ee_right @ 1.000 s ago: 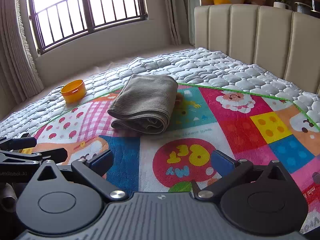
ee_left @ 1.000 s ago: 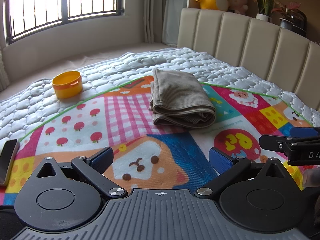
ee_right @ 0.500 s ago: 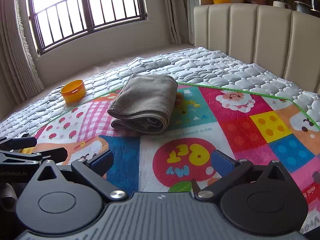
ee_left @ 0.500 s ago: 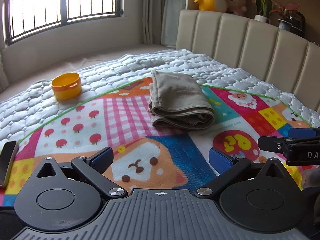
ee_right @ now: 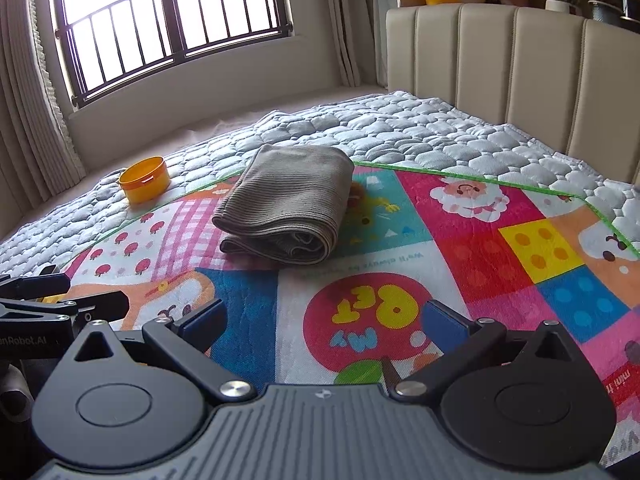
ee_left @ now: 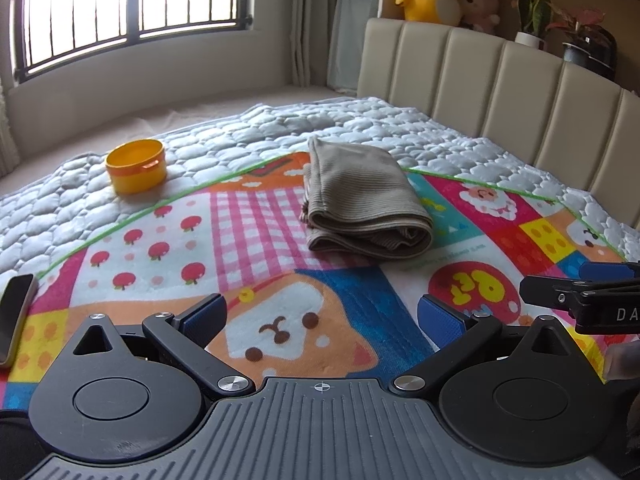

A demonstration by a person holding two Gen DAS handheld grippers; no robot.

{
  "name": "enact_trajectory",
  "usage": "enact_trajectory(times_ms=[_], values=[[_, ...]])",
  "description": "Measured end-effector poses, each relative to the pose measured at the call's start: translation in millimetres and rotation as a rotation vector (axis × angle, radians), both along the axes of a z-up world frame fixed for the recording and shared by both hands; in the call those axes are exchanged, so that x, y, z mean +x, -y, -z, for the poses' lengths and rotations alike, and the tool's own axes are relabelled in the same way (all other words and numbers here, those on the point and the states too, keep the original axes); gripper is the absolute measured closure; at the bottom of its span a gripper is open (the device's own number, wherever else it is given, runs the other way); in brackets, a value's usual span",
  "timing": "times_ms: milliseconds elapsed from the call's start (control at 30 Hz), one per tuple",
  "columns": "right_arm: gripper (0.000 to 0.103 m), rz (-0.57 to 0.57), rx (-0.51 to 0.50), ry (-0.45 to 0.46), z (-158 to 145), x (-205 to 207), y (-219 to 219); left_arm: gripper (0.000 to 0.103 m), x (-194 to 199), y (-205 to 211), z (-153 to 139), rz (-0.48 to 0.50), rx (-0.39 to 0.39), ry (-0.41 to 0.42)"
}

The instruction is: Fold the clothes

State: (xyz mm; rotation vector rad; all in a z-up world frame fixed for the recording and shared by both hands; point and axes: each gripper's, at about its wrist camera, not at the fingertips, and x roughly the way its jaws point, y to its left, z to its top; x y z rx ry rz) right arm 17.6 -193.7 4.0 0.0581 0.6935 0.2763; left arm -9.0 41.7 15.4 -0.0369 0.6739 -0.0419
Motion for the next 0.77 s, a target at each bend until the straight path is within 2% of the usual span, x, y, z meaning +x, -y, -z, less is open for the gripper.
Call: enact_trajectory(times_ms=[767], values=[[0.000, 0.000, -0.012, 0.000, 0.0, -0.6, -1.8, 0.000, -2.3, -1.2, -0.7, 0.001, -0.012, 0.016]])
